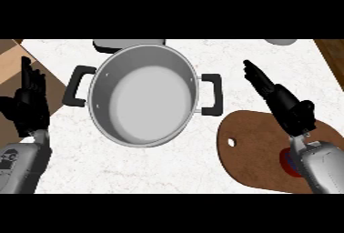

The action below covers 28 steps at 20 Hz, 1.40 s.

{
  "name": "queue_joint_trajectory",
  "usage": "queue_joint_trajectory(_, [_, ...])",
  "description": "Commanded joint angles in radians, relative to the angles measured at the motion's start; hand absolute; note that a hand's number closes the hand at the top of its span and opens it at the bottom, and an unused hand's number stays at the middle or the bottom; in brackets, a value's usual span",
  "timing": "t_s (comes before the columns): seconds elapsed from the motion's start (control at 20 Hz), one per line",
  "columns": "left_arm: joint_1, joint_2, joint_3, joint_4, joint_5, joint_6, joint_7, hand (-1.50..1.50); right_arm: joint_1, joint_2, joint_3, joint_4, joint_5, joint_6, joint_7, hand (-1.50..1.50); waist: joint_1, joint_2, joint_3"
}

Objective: Pick the can from the cutting board and place it in the pot

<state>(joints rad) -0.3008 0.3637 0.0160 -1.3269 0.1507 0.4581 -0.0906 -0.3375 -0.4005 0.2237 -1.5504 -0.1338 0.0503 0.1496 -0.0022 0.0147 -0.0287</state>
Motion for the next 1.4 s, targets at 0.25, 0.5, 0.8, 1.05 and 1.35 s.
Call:
queue_joint_trajectory(0.25, [0.061,-0.067,-0.142,-0.067,0.09,-0.185,0.132,0.0,0.082,0.059,0.018,-0.094,-0.462,0.412,-0.042,-1.5,-0.016,-0.02,0.035])
queue_joint_trajectory(0.5, [0.124,-0.048,-0.127,-0.116,0.148,-0.235,0.184,0.0,0.159,-0.194,-0.24,-0.121,-0.105,0.289,-0.456,-1.5,-0.052,-0.026,0.037])
queue_joint_trajectory(0.8, [0.164,-0.049,-0.163,-0.223,0.136,-0.22,0.26,0.0,0.325,-0.421,-0.452,-0.131,-0.136,0.536,-0.72,-1.5,-0.043,-0.027,0.032])
queue_joint_trajectory(1.05, [0.166,-0.053,-0.179,-0.32,0.131,-0.184,0.345,0.0,0.397,-0.61,-0.603,-0.075,-0.034,0.617,-0.794,-1.5,-0.032,-0.024,0.03])
queue_joint_trajectory(1.35, [0.184,-0.068,-0.179,-0.294,0.125,-0.208,0.307,0.0,0.47,-0.745,-0.626,-0.117,0.069,0.676,-0.804,-1.5,-0.02,-0.019,0.029])
